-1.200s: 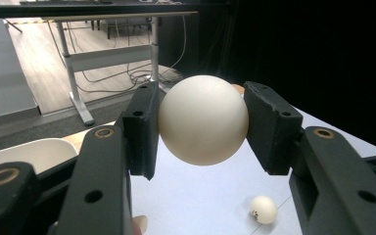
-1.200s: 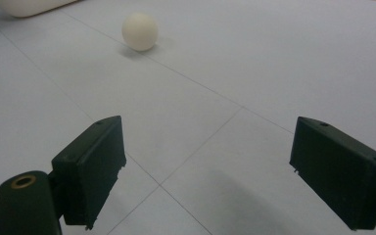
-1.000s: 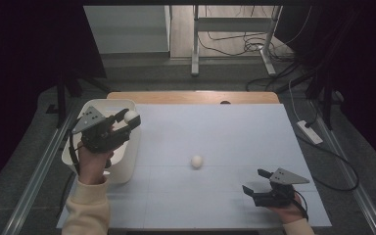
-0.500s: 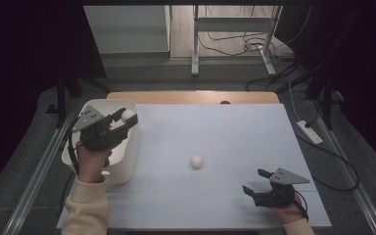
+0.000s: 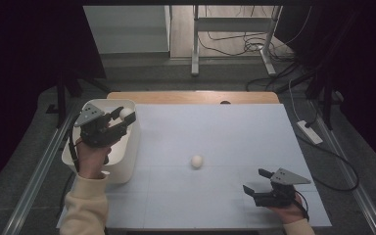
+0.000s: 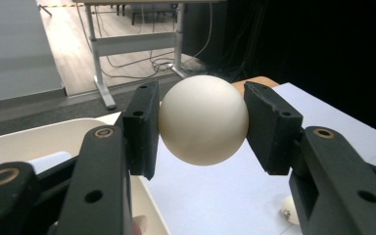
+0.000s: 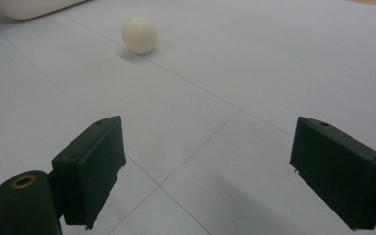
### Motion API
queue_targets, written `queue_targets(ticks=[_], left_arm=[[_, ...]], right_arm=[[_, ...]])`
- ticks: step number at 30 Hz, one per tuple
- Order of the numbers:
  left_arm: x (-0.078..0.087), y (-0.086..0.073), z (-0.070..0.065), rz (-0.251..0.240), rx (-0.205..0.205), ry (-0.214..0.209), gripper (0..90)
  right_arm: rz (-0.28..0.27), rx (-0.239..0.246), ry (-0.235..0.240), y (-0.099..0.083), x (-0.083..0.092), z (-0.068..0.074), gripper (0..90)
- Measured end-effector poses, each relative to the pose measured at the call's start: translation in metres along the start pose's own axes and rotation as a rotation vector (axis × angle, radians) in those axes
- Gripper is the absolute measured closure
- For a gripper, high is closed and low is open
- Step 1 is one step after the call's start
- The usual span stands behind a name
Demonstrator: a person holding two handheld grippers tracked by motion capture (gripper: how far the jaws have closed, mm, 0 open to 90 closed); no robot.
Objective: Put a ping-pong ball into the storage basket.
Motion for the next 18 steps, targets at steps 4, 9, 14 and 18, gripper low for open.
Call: queue_targets(ticks=[4, 9, 14, 18], left_arm=[[-0.002, -0.003, 0.01, 0.014, 0.014, 0.02, 50.4], [-0.003, -0.006, 0.021, 0.026, 0.029, 0.043, 50.4], [-0.004, -0.007, 0.029, 0.035, 0.039, 0.061, 50.4], [-0.007, -0.008, 0.034, 0.048, 0.045, 0.07, 50.4]], right_arm=[[-0.001, 0.0, 0.002, 0.0, 0.0, 0.0, 12.9], [-0.002, 0.001, 0.001, 0.0, 0.0, 0.0, 12.9], [0.005, 0.001, 0.001, 0.0, 0.0, 0.001, 12.9], [0.005, 0.002, 0.002, 0.0, -0.001, 0.001, 12.9]])
Point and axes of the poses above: each handheld gripper's, and its own axes: x roughly backward along the jaws, y roughly out of its top, z roughly to its left, the point moved 9 cm from there along -x, roughly forward along the jaws, and after that the axes turned 11 degrees about -x, right-handed, at the moved point
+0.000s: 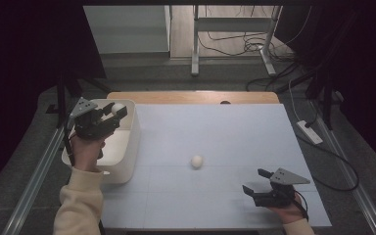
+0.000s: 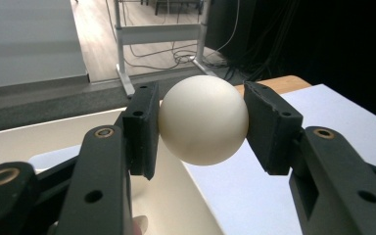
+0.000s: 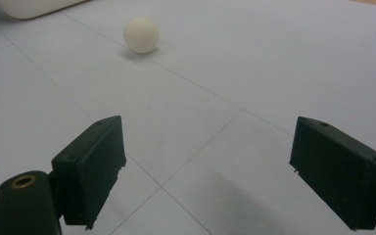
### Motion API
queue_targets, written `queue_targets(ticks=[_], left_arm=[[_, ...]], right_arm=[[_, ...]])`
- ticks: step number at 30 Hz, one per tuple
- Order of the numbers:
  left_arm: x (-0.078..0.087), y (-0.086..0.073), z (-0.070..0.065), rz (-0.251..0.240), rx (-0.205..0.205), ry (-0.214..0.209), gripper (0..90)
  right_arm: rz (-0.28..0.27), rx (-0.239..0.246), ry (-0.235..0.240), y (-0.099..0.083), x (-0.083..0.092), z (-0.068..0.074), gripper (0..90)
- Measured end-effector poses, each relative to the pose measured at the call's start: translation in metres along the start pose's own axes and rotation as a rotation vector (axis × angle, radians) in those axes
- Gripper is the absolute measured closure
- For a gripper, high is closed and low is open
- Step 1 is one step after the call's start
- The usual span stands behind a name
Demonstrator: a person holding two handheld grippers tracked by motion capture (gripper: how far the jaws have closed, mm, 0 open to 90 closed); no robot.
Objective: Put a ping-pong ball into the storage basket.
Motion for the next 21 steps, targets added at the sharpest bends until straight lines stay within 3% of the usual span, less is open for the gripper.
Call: queue_targets(ticks=[21], left_arm=[[-0.013, -0.004, 0.029, 0.067, 0.031, 0.055, 50.4]], right_arm=[[0.001, -0.003, -0.002, 0.0, 0.0, -0.001, 12.9]])
Point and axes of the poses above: each handheld gripper's, and its own axes: x roughly backward along the jaws, y roughly out of its top, z roughly to its left, the point moved 9 cm from there along -x, roughly forward along the jaws, and after that the axes turned 11 degrees about -x, right-handed, at the moved point
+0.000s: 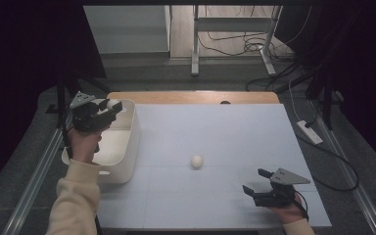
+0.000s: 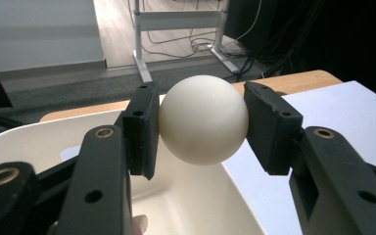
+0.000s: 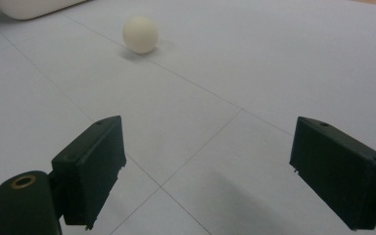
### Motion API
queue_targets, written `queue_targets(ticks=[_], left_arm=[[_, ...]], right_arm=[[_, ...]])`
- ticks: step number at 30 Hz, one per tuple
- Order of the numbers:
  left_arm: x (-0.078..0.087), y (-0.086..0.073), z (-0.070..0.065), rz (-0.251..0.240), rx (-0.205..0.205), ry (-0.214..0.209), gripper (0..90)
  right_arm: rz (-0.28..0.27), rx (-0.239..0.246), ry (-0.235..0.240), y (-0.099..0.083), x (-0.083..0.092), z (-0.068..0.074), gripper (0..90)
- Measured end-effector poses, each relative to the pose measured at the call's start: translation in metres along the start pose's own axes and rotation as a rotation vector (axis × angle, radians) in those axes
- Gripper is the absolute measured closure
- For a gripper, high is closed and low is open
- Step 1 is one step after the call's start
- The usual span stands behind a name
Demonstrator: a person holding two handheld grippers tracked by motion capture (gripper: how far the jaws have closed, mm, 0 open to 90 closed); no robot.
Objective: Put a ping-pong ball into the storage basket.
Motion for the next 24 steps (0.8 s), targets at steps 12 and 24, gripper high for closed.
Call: queue_targets(ticks=[12, 24], left_arm=[[-0.009, -0.006, 0.013, 0.057, 0.0, 0.028, 50.4], [-0.02, -0.012, 0.028, 0.11, 0.015, 0.051, 50.3]], right_arm=[[0.0, -0.001, 0.0, 0.0, 0.0, 0.0, 12.9], [-0.001, 0.0, -0.002, 0.0, 0.0, 0.0, 12.9]])
Point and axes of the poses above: each handheld gripper's, and its own axes: x roughly backward along the jaws, y roughly out of its top, z roughly to its left, the point moved 9 cm from there along -x, roughly forward along the jaws, and after that the axes turned 11 degrees about -x, right-handed, at the moved point
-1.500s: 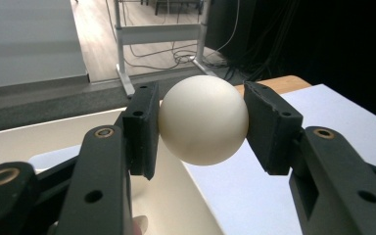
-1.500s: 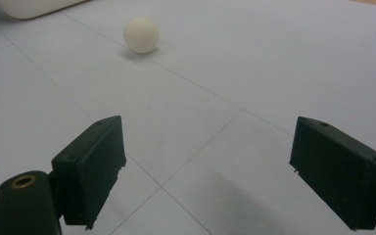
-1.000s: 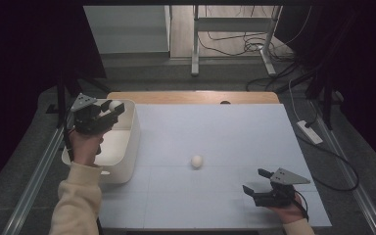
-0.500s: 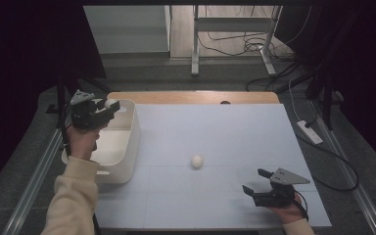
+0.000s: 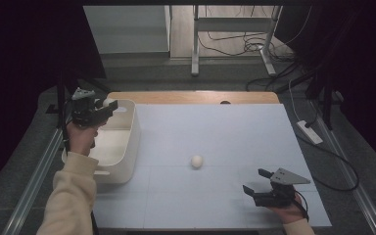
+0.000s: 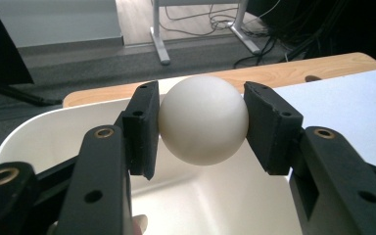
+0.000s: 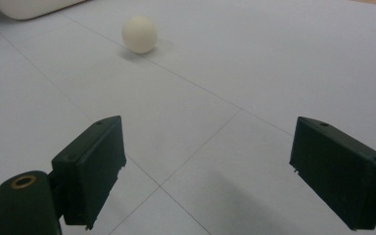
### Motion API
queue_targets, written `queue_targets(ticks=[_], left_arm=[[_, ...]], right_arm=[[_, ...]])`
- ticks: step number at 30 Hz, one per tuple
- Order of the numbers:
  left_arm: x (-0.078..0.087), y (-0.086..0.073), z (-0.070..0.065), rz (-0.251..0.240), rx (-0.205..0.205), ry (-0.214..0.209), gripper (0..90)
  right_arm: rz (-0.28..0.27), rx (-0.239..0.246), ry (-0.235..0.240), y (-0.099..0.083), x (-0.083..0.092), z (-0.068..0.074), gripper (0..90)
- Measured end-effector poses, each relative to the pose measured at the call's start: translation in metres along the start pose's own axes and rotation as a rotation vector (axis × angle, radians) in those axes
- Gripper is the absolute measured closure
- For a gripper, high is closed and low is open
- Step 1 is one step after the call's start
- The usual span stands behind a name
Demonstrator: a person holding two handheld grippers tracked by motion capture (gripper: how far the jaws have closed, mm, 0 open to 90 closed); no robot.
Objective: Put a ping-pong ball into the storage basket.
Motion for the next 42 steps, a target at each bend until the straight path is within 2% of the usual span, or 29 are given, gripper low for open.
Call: queue_targets(ticks=[23, 39, 41, 42], left_arm=[[-0.014, -0.02, 0.012, 0.108, 0.008, 0.014, 50.1], [-0.01, -0.017, 0.01, 0.092, 0.004, 0.017, 49.0], [-0.009, -0.014, 0.008, 0.081, 0.004, 0.015, 44.2], [-0.008, -0.013, 0.006, 0.075, 0.002, 0.014, 37.2]], right_arm=[[0.0, 0.004, 0.0, 0.0, 0.0, 0.001, 12.9], [0.002, 0.003, 0.0, 0.0, 0.0, 0.001, 12.9], [0.002, 0.003, 0.0, 0.0, 0.0, 0.001, 12.9], [0.002, 0.003, 0.0, 0.0, 0.0, 0.001, 12.9]])
Point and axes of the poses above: each handheld gripper's, and its own axes: x roughly backward along the jaws, y roughly out of its top, z roughly to its left, the point moved 9 cm from there along -x, roughly forward along the jaws, and after that the axes turned 11 degrees about -x, right-handed, at the moved point
